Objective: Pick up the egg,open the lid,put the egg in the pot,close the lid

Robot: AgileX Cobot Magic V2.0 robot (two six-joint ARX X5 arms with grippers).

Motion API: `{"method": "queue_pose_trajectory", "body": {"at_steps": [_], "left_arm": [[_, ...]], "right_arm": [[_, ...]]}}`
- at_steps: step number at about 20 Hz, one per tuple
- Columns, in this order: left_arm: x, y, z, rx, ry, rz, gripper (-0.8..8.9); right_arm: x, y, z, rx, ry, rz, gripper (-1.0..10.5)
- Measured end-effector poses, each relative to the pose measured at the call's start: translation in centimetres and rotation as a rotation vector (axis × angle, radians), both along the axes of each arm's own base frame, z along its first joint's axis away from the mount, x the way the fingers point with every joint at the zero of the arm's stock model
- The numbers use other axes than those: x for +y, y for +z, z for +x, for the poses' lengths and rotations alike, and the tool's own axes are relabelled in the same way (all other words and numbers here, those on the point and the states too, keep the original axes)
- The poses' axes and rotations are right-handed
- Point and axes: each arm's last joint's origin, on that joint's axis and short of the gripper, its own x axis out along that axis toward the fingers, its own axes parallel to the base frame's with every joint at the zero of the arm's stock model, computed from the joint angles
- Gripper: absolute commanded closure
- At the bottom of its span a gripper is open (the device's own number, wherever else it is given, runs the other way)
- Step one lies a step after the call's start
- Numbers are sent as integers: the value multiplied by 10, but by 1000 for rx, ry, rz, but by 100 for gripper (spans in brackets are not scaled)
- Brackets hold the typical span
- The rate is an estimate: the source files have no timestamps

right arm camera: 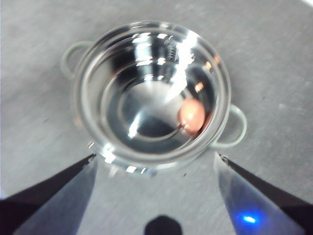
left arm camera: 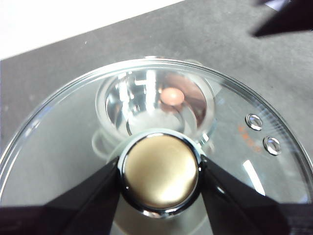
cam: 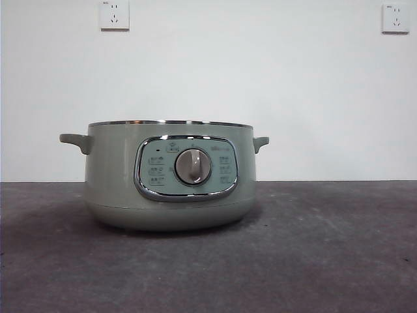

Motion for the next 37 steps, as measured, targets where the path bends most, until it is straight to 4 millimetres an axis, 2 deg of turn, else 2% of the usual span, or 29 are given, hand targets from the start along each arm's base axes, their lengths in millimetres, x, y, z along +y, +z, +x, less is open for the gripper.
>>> {"method": "queue_pose_trajectory", "body": {"at_steps": [3, 6, 13, 17, 21, 26, 29, 37], "left_arm": [[-12, -2, 29, 1, -46, -8, 822], [-30, -11, 66, 7, -89, -4, 822], [-83, -56, 149, 55, -163, 50, 822], [-100, -82, 182, 62, -171, 64, 822], [-107, -92, 198, 33, -172, 59, 822], [-114, -111, 212, 73, -169, 77, 822], [-117, -123, 219, 97, -157, 95, 822], [-123, -129, 224, 86, -167, 92, 822]], "right_arm": [[-22, 10, -28, -10, 22, 22, 577], [-48, 8, -61, -15, 22, 25, 576], [-110, -27, -138, -29, -47, 105, 572], [-132, -51, -165, -9, -114, 133, 572], [-143, -70, -178, 14, -168, 154, 572], [-146, -83, -181, 28, -204, 141, 572], [-145, -84, -181, 33, -207, 140, 572], [-146, -84, -181, 30, -207, 142, 572]]}}
